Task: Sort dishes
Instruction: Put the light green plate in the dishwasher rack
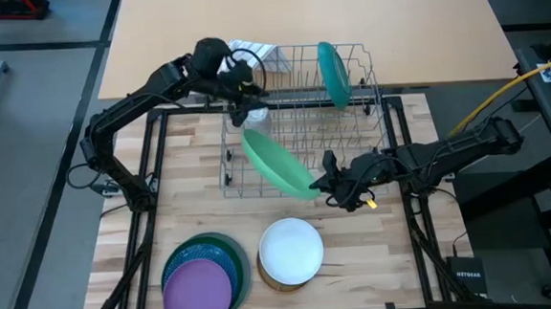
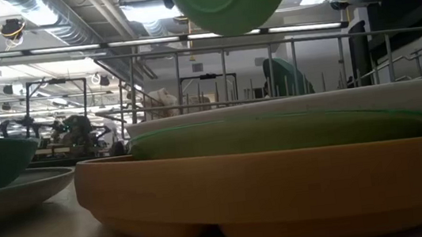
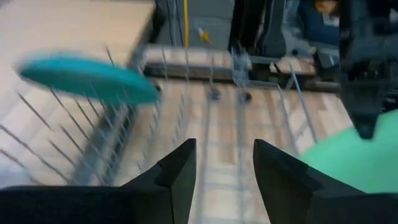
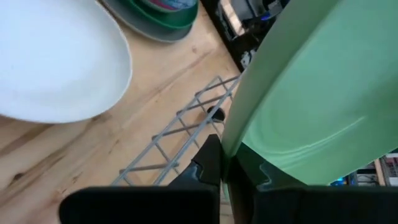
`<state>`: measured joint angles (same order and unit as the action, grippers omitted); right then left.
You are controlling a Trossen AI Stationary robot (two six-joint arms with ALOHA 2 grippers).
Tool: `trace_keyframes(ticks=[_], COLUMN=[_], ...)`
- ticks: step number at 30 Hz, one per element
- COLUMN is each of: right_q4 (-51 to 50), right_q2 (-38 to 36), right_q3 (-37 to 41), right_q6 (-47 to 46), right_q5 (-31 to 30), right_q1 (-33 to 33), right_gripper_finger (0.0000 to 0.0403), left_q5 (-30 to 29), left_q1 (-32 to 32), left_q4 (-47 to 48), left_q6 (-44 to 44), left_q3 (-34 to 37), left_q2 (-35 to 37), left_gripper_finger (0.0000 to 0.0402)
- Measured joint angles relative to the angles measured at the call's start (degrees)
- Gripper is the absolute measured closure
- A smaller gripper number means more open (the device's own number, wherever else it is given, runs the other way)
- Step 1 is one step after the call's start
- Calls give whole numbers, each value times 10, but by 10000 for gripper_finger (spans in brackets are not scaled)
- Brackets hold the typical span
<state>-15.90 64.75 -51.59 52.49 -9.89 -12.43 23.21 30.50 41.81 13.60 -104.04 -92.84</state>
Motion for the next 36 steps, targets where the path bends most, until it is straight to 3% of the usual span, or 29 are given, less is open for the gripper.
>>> trace_keyframes(ticks=[7, 13, 27, 36], right_q4=[-10, -12, -27, -27], right_q2=[0, 0, 0, 0], right_q3=[0, 0, 0, 0], right_q6=[-4, -16, -77, -101], right_q5=[0, 2, 48, 51], right_q1=[0, 0, 0, 1], right_gripper_finger=[393, 391, 392, 392], left_q5=[3, 50, 68, 66], left_q1=[-3, -31, -139, -163], left_q4=[-21, 4, 130, 134], left_q6=[36, 35, 83, 58], left_q3=[-55, -92, -93, -93], left_q2=[1, 4, 15, 16], left_gripper_finger=[256, 258, 263, 263])
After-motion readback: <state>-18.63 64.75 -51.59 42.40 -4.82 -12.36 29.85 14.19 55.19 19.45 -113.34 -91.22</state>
